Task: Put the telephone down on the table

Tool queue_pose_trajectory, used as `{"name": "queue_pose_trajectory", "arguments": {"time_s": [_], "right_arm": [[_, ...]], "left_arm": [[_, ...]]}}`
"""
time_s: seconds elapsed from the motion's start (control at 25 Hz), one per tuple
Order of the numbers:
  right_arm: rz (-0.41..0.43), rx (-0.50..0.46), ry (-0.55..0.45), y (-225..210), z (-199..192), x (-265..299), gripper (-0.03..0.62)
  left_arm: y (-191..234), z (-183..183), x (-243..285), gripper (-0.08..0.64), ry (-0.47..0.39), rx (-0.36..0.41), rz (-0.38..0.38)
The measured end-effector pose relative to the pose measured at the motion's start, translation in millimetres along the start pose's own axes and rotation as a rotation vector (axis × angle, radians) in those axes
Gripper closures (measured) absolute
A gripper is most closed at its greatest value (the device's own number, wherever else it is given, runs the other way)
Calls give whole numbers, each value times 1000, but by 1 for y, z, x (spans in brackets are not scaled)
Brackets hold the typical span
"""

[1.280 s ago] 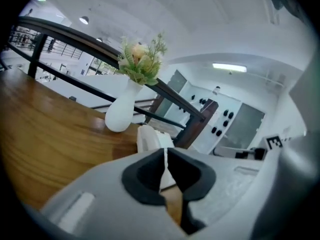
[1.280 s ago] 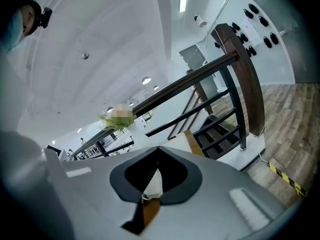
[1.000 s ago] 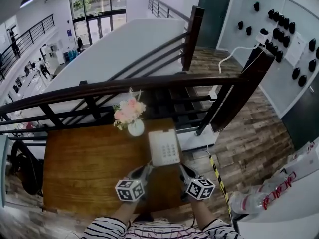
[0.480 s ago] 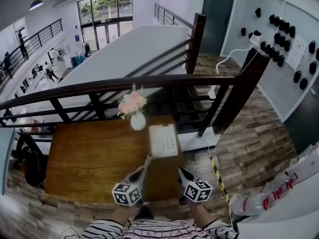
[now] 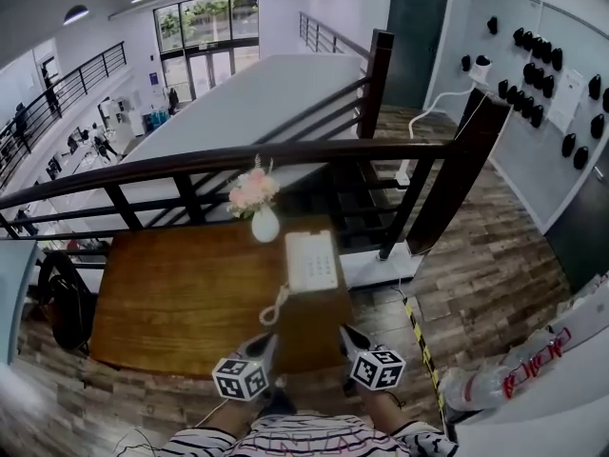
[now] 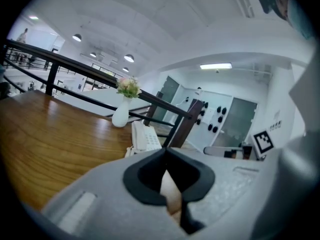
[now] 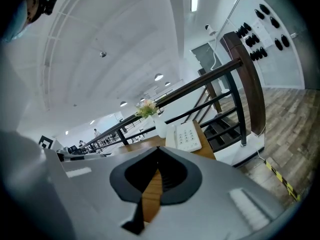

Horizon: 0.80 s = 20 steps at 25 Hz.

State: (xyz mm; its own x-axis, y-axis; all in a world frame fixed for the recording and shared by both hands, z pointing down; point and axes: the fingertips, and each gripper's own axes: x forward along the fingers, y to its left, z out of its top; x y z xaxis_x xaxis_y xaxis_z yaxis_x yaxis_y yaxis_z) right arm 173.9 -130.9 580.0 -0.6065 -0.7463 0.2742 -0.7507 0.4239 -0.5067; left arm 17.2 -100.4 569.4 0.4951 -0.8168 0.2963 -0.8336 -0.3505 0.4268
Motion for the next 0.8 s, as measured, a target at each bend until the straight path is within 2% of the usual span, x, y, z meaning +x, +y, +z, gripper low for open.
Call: {"name": "queue_pose_trajectory", "arguments": {"time_s": [0.28,0.8], "right_arm": [[11,-3,27,4,-13,-15,592],[-23,-35,48,6,-22,-33,592]], "left_arm": [[-15,-14,-9,558,17,-10,-10],[-20,-14,-27,558,5,-11,-6]]}}
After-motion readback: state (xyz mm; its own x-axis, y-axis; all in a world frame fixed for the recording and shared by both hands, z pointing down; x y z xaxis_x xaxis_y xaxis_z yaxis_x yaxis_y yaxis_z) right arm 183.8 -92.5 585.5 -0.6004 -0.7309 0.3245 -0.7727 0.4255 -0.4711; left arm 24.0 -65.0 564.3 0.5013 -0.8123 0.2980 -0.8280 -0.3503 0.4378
